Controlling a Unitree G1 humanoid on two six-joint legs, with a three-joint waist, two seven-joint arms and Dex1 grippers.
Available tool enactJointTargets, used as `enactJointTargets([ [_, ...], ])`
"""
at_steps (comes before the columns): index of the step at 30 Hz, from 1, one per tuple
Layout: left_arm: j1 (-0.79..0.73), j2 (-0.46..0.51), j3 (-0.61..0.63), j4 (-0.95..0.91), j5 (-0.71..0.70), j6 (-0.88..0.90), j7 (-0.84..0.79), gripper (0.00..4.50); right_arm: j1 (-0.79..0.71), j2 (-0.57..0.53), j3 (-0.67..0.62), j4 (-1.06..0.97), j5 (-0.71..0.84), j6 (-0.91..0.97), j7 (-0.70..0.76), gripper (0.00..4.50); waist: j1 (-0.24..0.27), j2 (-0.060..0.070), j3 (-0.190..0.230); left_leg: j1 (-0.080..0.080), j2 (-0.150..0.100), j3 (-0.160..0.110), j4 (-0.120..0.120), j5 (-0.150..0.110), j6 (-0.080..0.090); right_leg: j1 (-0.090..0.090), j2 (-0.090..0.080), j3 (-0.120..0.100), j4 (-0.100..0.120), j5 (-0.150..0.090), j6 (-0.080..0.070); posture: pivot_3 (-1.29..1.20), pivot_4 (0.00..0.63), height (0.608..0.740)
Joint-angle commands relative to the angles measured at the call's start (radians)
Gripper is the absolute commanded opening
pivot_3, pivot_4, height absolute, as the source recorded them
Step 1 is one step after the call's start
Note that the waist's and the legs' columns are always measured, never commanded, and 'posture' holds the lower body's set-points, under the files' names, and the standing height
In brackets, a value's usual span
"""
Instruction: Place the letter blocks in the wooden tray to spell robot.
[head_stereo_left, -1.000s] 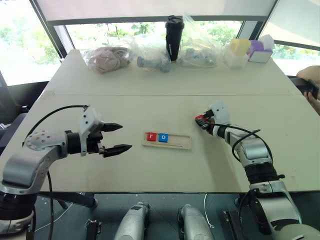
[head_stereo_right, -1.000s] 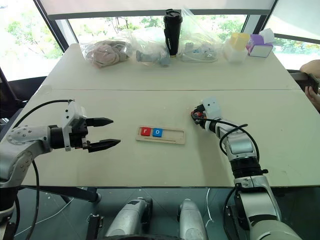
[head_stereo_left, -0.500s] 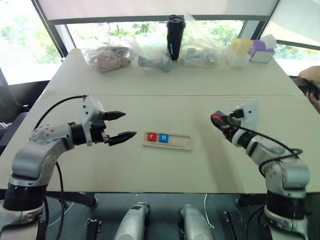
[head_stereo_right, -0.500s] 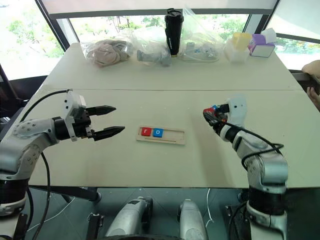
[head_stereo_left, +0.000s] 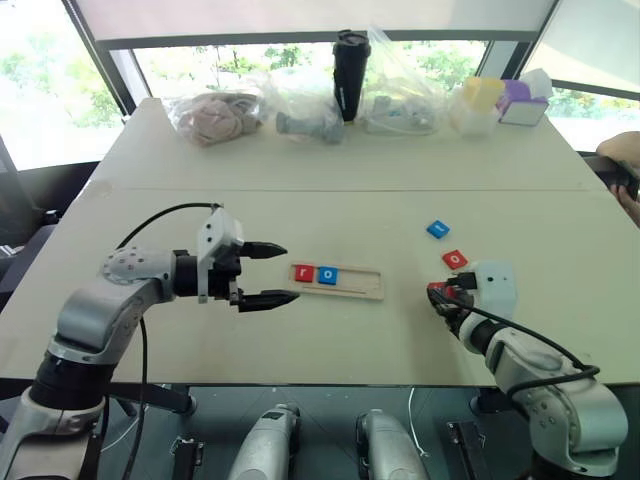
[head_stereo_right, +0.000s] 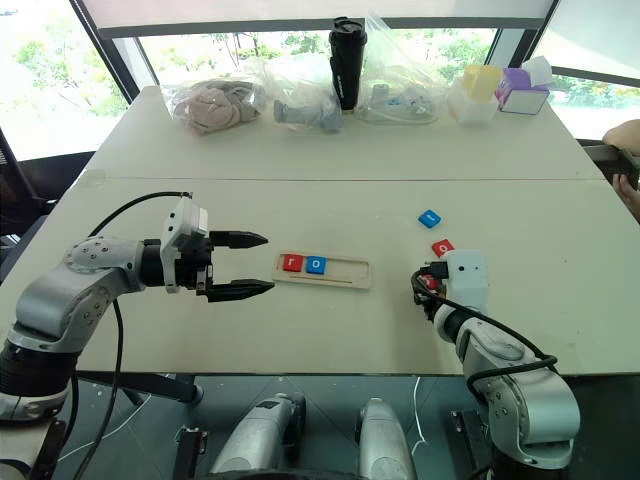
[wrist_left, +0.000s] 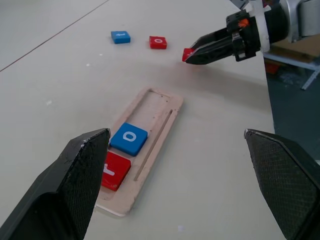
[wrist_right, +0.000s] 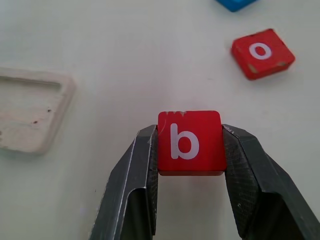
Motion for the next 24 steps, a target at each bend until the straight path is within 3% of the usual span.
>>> enactJointTargets([
  [1, -0.006, 0.001, -0.009, 0.004, 0.018, -0.029, -0.008, 4.5, -0.002, 0.045, 0.039, -0.033, -0.034, -0.005, -0.05, 1.2, 0.0, 0.0, 0.0, 0.0, 0.0, 0.0, 0.0, 0.0, 0.0, -0.002, 0.0, 0.0, 0.0, 0.0, 0.0, 0.0, 0.15, 0.74],
  [2, -0.005, 0.001, -0.01, 0.005, 0.019, -0.03, -0.009, 4.5, 0.0, 0.056, 0.042, -0.037, -0.034, -0.001, -0.052, 1.2, 0.001, 0.0, 0.0, 0.0, 0.0, 0.0, 0.0, 0.0, 0.0, -0.002, 0.0, 0.0, 0.0, 0.0, 0.0, 0.0, 0.15, 0.74],
  [3, -0.004, 0.001, -0.012, 0.004, 0.018, -0.029, -0.009, 4.5, 0.002, 0.061, 0.046, -0.04, -0.035, 0.003, -0.051, 2.21, 0.001, 0.0, 0.0, -0.001, 0.0, 0.0, 0.0, 0.0, 0.0, -0.003, 0.0, 0.0, 0.0, 0.0, 0.0, 0.0, 0.15, 0.74],
  [8, 0.004, 0.016, -0.011, -0.009, 0.001, -0.004, -0.026, 4.5, 0.006, 0.044, 0.037, -0.04, -0.036, 0.001, -0.028, 4.45, 0.003, 0.0, 0.0, -0.001, 0.0, 0.0, 0.0, 0.0, 0.0, -0.003, 0.0, 0.0, 0.0, 0.0, 0.0, 0.0, 0.15, 0.74],
  [11, 0.007, 0.027, 0.003, -0.009, -0.003, -0.006, -0.034, 4.5, 0.001, -0.067, -0.004, -0.021, -0.022, -0.051, 0.072, 4.45, 0.003, 0.0, 0.0, -0.001, 0.0, 0.0, 0.0, 0.0, 0.0, -0.003, 0.0, 0.0, 0.0, 0.0, 0.0, 0.0, 0.15, 0.74],
  [16, -0.026, 0.069, -0.019, 0.004, -0.023, 0.02, -0.11, 4.5, 0.021, -0.362, -0.116, 0.142, 0.116, -0.356, 0.566, 4.45, 0.004, 0.0, 0.001, 0.0, 0.0, 0.001, 0.001, 0.0, 0.0, 0.005, 0.0, -0.001, -0.004, 0.0, 0.0, 0.0, 0.15, 0.74],
  [19, -0.038, 0.098, -0.033, -0.008, -0.046, 0.04, -0.172, 4.5, 0.043, -0.523, -0.094, 0.306, 0.099, -0.516, 0.813, 4.45, 0.003, 0.0, 0.001, 0.001, 0.002, 0.001, 0.001, 0.0, 0.001, 0.008, 0.001, -0.002, -0.007, 0.0, 0.001, 0.0, 0.15, 0.74],
  [24, -0.073, 0.106, -0.048, 0.02, -0.021, 0.015, -0.214, 4.5, -0.009, -0.641, -0.01, 0.521, 0.045, -0.703, 1.007, 4.45, 0.004, 0.0, 0.001, 0.001, 0.002, 0.002, 0.002, -0.001, 0.002, 0.01, 0.0, -0.002, -0.011, 0.0, 0.0, 0.0, 0.15, 0.74],
])
